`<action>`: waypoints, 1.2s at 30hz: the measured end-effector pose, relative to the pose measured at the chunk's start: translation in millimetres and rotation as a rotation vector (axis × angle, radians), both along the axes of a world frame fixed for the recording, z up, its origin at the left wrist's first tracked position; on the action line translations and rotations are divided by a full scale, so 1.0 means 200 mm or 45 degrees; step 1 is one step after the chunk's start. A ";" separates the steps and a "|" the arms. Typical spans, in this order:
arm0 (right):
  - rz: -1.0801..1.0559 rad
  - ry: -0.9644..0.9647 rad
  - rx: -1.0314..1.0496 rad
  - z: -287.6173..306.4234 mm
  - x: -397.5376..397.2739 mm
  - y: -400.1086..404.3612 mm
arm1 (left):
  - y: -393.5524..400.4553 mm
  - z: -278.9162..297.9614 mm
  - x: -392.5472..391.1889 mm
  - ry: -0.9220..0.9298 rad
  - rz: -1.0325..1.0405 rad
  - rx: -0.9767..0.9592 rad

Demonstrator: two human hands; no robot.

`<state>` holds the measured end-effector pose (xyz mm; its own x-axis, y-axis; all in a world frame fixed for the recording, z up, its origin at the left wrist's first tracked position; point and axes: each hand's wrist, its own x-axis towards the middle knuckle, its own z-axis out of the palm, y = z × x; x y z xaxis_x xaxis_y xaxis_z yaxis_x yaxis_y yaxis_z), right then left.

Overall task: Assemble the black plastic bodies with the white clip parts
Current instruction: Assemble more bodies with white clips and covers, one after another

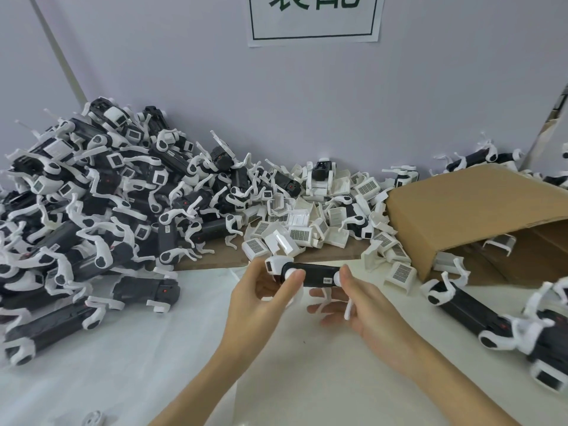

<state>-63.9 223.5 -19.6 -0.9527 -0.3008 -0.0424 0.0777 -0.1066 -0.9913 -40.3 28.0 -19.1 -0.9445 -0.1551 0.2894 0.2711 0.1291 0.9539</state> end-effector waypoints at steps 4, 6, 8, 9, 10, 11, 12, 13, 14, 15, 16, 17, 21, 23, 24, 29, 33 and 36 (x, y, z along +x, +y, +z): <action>0.002 -0.166 -0.276 -0.02 0.00 -0.03 | 0.03 0.01 0.02 0.077 -0.078 0.017; 0.036 -0.214 -0.297 -0.02 0.00 -0.04 | 0.02 0.02 0.02 0.073 -0.171 0.119; 0.065 -0.218 -0.300 -0.03 0.00 -0.03 | 0.00 0.03 0.02 0.058 -0.278 0.203; 0.070 -0.204 -0.304 -0.03 -0.01 -0.03 | -0.01 0.04 0.02 0.032 -0.330 0.258; 0.059 -0.189 -0.314 -0.03 -0.01 -0.02 | -0.02 0.04 0.01 -0.015 -0.370 0.326; 0.033 -0.178 -0.333 -0.03 -0.02 -0.02 | -0.02 0.04 0.01 -0.059 -0.383 0.370; -0.007 -0.174 -0.354 -0.03 -0.02 -0.01 | -0.03 0.04 0.00 -0.088 -0.371 0.375; -0.048 -0.169 -0.369 -0.03 -0.02 -0.01 | -0.03 0.02 0.00 -0.100 -0.341 0.335; -0.081 -0.156 -0.374 -0.03 -0.03 -0.01 | -0.04 0.01 -0.01 -0.096 -0.315 0.279; -0.105 -0.136 -0.368 -0.03 -0.03 0.00 | -0.03 -0.01 0.00 -0.093 -0.298 0.226; -0.121 -0.111 -0.355 -0.03 -0.02 0.00 | -0.03 -0.02 0.00 -0.098 -0.282 0.187; -0.131 -0.078 -0.339 -0.02 -0.02 0.00 | -0.02 -0.02 0.00 -0.101 -0.260 0.156; -0.128 0.092 -0.203 -0.01 0.00 -0.02 | 0.01 -0.03 0.00 -0.073 -0.096 0.124; -0.098 0.135 -0.131 -0.01 0.00 -0.04 | 0.00 -0.04 -0.01 -0.080 -0.040 0.212; -0.076 0.150 -0.102 -0.01 -0.01 -0.05 | 0.00 -0.04 -0.01 -0.084 -0.020 0.266; -0.189 0.288 0.122 0.01 -0.19 -0.08 | -0.06 -0.08 -0.04 -0.004 0.183 0.270; -0.205 0.492 0.590 0.07 -0.45 -0.17 | -0.04 -0.10 -0.05 0.015 0.119 0.229; -0.119 0.517 0.808 0.08 -0.57 -0.27 | -0.04 -0.12 -0.05 0.037 0.069 0.158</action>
